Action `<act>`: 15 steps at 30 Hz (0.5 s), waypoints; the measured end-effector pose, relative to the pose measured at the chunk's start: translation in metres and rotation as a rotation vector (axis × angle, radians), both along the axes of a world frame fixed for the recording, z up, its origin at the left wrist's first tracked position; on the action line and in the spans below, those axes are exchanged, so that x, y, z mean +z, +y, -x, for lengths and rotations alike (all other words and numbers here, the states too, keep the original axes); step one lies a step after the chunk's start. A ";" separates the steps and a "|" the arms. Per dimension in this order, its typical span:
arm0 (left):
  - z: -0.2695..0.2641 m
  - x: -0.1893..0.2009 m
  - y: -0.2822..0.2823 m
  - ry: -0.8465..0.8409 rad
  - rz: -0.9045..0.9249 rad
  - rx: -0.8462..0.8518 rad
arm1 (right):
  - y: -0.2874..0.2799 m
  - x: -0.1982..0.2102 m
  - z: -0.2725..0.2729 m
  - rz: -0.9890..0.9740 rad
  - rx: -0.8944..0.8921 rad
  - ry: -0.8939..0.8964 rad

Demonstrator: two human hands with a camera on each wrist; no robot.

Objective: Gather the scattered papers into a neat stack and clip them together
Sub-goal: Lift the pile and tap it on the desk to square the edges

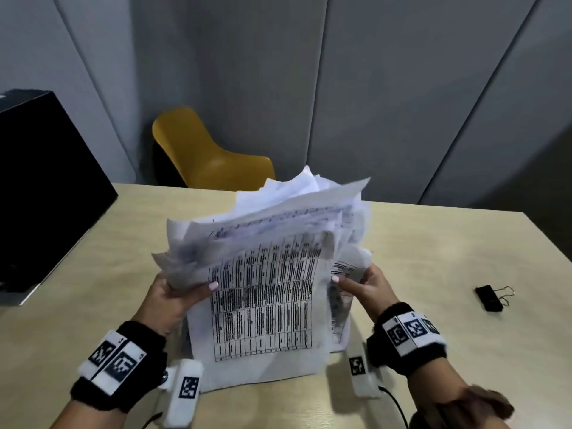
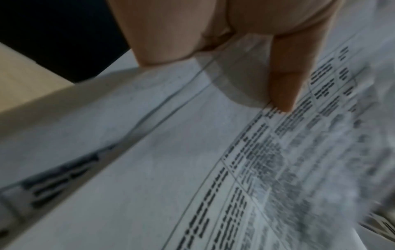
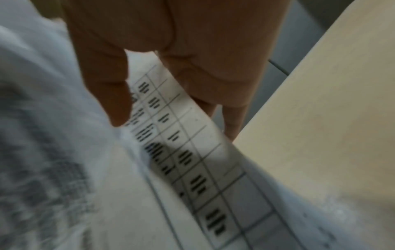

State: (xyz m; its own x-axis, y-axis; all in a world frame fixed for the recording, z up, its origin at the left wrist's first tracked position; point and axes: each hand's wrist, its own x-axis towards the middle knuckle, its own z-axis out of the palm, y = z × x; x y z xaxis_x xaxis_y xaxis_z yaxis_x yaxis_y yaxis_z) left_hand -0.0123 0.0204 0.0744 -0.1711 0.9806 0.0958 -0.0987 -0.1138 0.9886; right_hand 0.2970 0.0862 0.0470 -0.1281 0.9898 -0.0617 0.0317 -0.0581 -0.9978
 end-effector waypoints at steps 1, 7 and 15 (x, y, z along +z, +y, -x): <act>-0.003 0.001 0.002 -0.004 -0.031 0.024 | 0.000 0.003 0.003 -0.045 -0.039 -0.024; -0.009 0.011 0.004 0.038 -0.187 0.064 | -0.009 0.023 0.004 -0.308 -0.214 0.013; -0.003 -0.008 0.011 0.050 -0.040 0.070 | -0.024 -0.005 0.011 -0.347 -0.484 -0.266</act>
State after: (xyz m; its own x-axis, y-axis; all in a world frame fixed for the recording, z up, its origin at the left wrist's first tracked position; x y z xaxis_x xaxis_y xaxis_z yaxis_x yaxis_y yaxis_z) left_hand -0.0095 0.0315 0.0665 -0.2329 0.9617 0.1446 -0.0402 -0.1581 0.9866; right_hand 0.2856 0.0621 0.0419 0.3124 0.9001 0.3037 0.3309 0.1966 -0.9230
